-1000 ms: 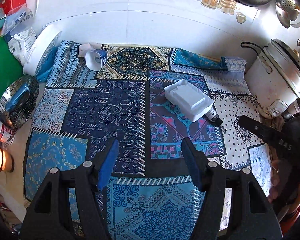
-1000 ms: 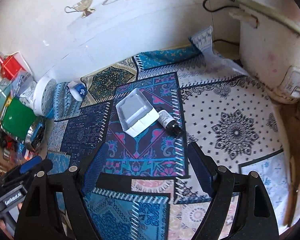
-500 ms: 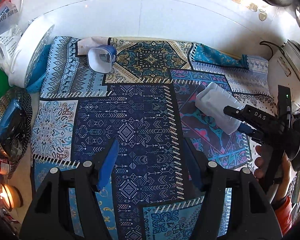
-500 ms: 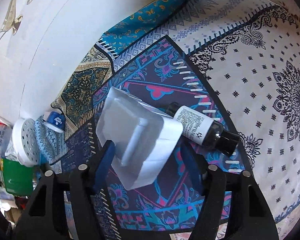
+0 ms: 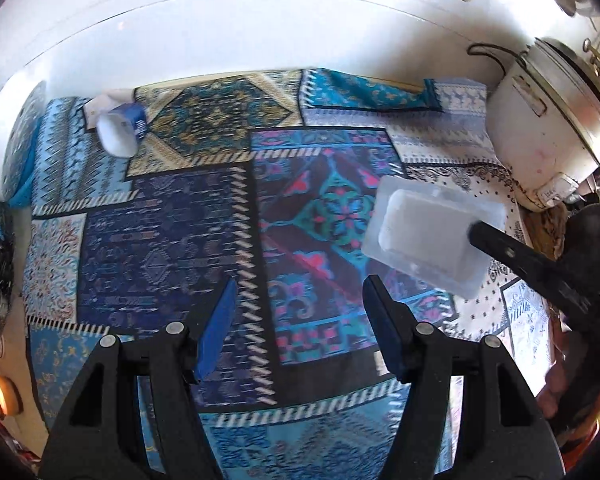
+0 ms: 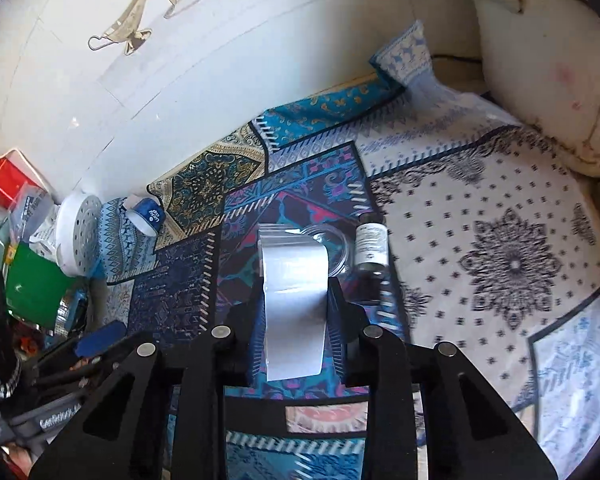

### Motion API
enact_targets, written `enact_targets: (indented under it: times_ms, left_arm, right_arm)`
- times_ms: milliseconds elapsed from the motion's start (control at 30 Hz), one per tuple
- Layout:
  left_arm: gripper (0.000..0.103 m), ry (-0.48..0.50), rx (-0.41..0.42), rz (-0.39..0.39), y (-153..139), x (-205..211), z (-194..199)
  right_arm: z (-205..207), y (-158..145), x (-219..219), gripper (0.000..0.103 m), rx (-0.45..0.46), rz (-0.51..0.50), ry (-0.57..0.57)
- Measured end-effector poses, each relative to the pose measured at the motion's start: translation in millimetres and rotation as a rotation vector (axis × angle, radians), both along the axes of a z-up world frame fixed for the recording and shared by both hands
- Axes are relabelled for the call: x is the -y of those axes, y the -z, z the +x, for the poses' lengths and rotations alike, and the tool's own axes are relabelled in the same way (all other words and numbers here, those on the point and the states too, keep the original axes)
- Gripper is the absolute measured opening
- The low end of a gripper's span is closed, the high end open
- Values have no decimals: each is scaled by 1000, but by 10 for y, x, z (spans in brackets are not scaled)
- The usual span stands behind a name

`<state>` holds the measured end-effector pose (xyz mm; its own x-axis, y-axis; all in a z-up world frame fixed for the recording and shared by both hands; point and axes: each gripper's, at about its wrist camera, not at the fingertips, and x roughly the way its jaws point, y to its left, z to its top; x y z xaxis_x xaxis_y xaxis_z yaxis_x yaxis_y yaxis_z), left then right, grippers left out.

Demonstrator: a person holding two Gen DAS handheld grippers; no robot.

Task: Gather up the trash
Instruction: 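Grasp the clear plastic tray with the right tool while the left tool approaches the dark bottle, then grasp the small dark bottle with the left tool while the right tool holds the tray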

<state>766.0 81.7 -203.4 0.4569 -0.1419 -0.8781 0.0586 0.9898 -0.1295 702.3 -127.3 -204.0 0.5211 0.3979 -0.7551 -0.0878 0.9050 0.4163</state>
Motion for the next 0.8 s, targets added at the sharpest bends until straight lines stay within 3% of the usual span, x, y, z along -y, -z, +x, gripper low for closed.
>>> enact_targets:
  times_ms: [467, 567, 700, 800]
  left_arm:
    - [64, 92, -20, -25, 156, 1081, 495]
    - [64, 137, -40, 21, 312, 1356, 664]
    - [64, 125, -56, 89, 491, 1599, 814]
    - [64, 121, -73, 27, 526, 1610, 782]
  right_arm:
    - [-460, -309, 1337, 26, 40, -80, 217]
    - [-480, -328, 1547, 26, 35, -86, 265]
    - [-516, -319, 1716, 26, 34, -99, 305]
    - [-514, -286, 1768, 26, 24, -90, 320]
